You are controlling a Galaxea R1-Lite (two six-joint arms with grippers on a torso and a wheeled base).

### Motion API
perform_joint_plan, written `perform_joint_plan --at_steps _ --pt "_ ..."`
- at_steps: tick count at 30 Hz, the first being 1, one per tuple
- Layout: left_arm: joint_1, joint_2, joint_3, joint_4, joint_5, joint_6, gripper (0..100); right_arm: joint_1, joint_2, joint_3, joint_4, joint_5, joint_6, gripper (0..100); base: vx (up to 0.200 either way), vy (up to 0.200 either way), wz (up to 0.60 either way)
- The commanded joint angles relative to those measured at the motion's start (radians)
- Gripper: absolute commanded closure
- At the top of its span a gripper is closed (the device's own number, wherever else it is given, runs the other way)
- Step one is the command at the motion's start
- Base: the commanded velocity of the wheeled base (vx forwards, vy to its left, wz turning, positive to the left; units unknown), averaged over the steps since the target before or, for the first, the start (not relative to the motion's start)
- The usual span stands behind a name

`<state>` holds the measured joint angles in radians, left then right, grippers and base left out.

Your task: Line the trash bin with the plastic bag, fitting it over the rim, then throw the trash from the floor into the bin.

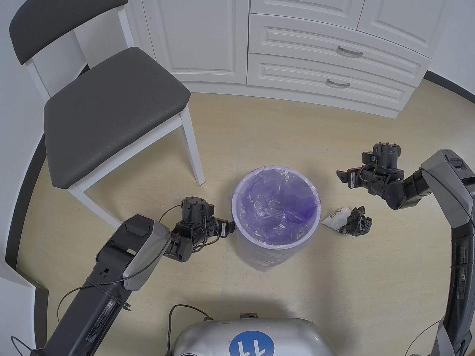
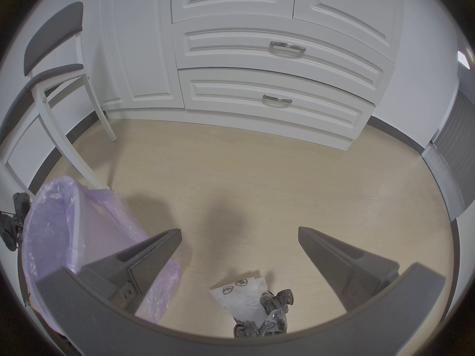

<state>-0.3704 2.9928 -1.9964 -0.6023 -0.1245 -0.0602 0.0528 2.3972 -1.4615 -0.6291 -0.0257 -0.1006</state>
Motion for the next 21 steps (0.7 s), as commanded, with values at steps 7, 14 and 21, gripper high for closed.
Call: perform_joint_plan --at_steps 7,14,21 --pt "0.097 -0.054 0.019 -0.024 0.011 0.206 0 -0.001 -0.007 0.015 -0.006 0.0 -0.007 0 0.0 0.0 0.0" --pt "0.166 -0.227 0.185 -0.004 -0.357 0.376 0 -0.001 -0.01 0.043 -0.009 0.013 -0.027 0 0.0 0.0 0.0" --pt "0.146 -0.313 0.185 0.167 -0.478 0.482 0 -0.002 -0.016 0.078 -0.015 0.041 -0.065 0 0.0 0.0 0.0"
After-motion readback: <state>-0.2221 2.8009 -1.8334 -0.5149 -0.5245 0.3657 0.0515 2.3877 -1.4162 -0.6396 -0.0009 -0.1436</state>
